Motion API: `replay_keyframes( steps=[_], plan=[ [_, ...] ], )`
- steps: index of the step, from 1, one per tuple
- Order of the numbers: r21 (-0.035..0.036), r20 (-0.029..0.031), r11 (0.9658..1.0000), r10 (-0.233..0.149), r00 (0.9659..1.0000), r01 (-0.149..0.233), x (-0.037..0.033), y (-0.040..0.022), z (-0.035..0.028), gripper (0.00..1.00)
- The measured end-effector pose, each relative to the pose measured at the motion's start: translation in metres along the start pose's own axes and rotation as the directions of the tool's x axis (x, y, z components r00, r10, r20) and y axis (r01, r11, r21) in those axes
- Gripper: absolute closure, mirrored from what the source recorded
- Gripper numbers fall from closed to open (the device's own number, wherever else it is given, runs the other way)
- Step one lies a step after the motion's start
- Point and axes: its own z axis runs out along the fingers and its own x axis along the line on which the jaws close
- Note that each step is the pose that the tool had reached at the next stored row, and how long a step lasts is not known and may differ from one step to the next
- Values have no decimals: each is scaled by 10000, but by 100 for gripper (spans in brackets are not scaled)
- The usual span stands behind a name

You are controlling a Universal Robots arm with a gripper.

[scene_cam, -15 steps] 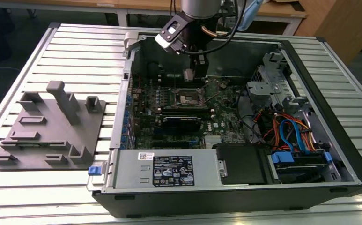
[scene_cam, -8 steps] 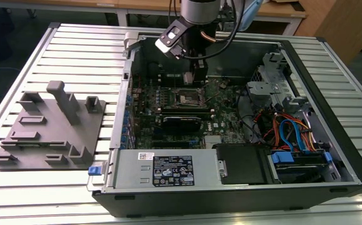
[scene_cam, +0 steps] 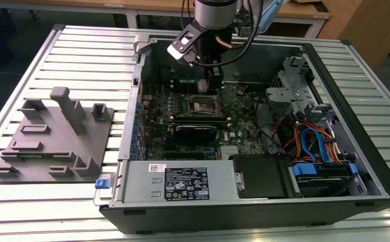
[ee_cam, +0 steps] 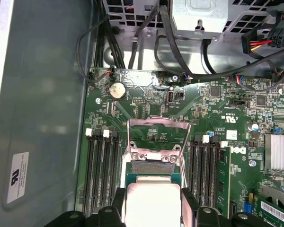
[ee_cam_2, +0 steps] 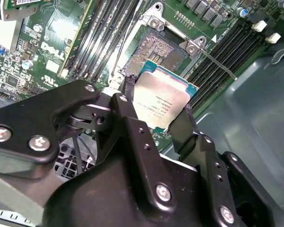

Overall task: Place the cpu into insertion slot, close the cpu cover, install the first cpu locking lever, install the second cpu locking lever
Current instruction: 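Place the cpu into insertion slot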

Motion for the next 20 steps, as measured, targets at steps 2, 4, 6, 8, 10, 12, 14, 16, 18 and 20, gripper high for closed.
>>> replay_keyframes(
  steps=[2,4,6,8,10,12,14,16,18,20],
  plan=[
    [0,0,10000,0,10000,0,0,0,4,46],
    [0,1,10000,0,10000,0,0,-1,8,46],
    [1,1,10000,0,10000,0,0,-1,13,46],
    [0,0,10000,0,10000,0,0,-2,19,46],
    [0,0,10000,0,10000,0,0,-2,28,46],
    [0,0,10000,0,10000,0,-1,-4,49,46],
    [0,0,10000,0,10000,0,-1,-7,81,46],
    [0,-1,10000,0,10000,0,-2,-10,117,46],
    [0,0,10000,0,10000,0,-3,-13,152,46],
    [1,1,10000,0,10000,0,-3,-16,189,46]
  ],
)
